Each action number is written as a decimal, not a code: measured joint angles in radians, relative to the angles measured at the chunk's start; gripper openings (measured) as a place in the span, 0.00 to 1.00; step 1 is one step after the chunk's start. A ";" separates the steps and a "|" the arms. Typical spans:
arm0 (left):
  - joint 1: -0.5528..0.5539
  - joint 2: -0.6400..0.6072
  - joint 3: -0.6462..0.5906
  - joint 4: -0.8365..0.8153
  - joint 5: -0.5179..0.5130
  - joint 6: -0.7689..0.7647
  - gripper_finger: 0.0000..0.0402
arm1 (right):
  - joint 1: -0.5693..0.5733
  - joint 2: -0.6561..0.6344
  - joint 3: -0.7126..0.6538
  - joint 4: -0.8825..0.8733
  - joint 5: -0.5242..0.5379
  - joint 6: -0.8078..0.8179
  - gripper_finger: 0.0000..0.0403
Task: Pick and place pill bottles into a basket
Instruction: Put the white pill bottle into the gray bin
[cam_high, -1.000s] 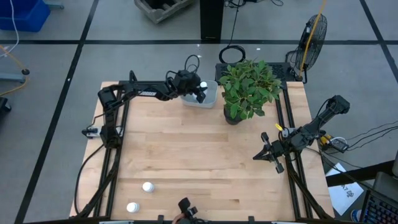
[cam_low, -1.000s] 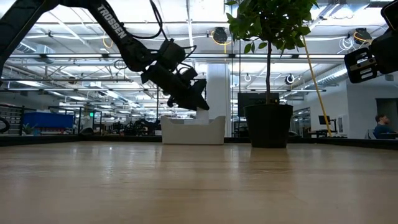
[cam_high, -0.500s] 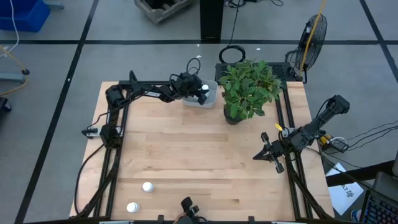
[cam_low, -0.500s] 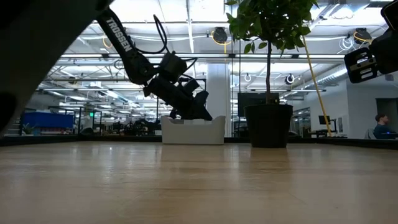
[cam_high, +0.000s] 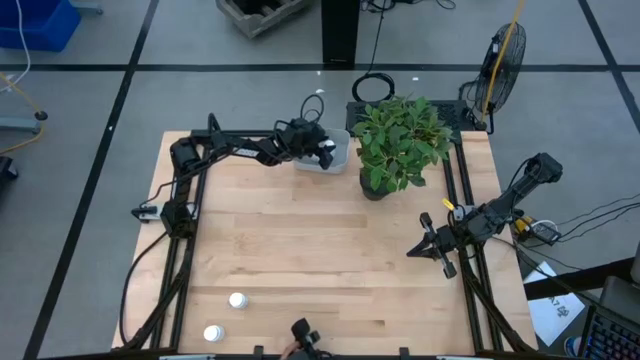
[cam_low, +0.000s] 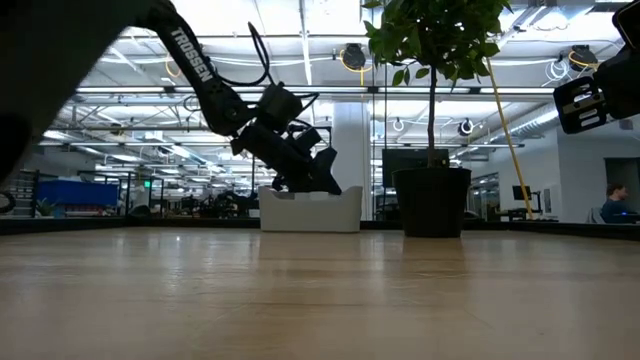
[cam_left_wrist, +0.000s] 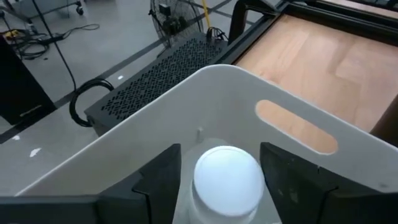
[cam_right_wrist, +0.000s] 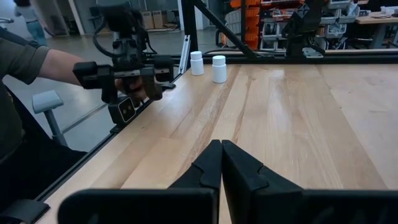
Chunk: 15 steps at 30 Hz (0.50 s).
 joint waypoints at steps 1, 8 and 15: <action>-0.001 -0.003 0.000 0.001 0.000 0.000 0.54 | 0.000 0.000 0.000 0.000 0.000 0.000 0.01; -0.026 -0.091 0.000 -0.006 -0.001 0.031 0.47 | 0.000 0.000 0.000 0.000 0.000 0.000 0.01; -0.104 -0.241 0.000 -0.228 0.043 0.044 0.45 | 0.000 0.000 0.000 0.000 0.000 0.000 0.01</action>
